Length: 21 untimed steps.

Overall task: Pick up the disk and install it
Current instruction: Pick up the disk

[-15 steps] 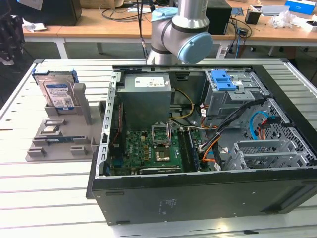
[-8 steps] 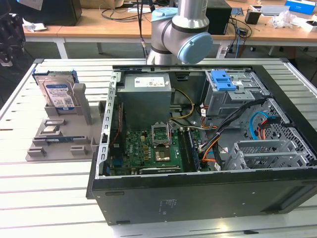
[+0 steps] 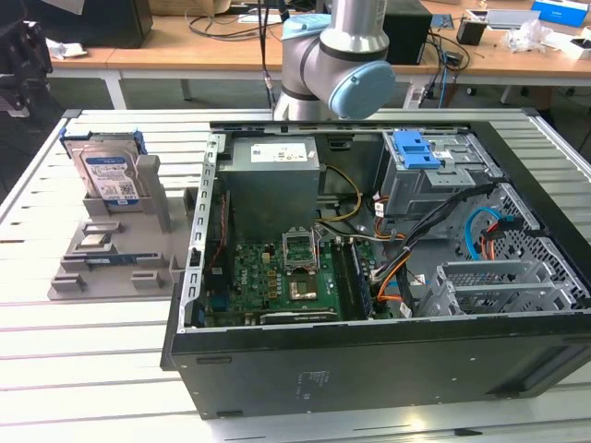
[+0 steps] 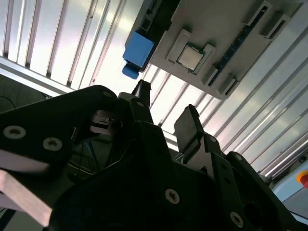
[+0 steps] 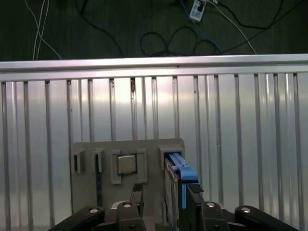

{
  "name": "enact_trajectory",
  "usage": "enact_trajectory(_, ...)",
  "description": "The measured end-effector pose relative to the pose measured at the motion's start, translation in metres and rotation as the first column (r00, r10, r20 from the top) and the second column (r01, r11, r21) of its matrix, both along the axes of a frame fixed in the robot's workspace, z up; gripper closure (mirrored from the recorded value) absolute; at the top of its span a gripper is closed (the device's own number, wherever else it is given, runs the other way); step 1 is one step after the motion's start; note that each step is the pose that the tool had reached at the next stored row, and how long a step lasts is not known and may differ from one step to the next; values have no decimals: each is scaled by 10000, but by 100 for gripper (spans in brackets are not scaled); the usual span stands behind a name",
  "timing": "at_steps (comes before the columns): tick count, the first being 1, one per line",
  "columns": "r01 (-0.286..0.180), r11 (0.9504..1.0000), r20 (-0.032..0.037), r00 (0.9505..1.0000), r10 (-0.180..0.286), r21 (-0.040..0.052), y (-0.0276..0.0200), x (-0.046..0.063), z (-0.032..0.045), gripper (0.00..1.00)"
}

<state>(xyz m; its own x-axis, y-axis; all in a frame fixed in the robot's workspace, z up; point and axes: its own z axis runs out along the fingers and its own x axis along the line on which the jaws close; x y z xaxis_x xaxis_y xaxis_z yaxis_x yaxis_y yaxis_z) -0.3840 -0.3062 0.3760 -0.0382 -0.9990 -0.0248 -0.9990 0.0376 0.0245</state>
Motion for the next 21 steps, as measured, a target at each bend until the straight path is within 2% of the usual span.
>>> enact_trajectory(1, -1, 10000, 0, 10000, 1, 0, 92, 4, -1, 52)
enact_trajectory(3, 0, 10000, -1, 10000, 0, 0, 183, 8, -2, 52)
enact_trajectory(4, -1, 10000, 0, 10000, 1, 0, 249, 13, -4, 52)
enact_trajectory(8, 0, 10000, -1, 10000, 0, 0, 358, 20, -9, 52)
enact_trajectory(12, 0, 10000, -4, 10000, 0, 1, 497, 41, -29, 52)
enact_trajectory(16, -3, 10000, -8, 10000, 3, -34, 507, 67, -82, 52)
enact_trajectory(21, -31, 9998, -34, 10000, 30, -171, 498, 169, -133, 52)
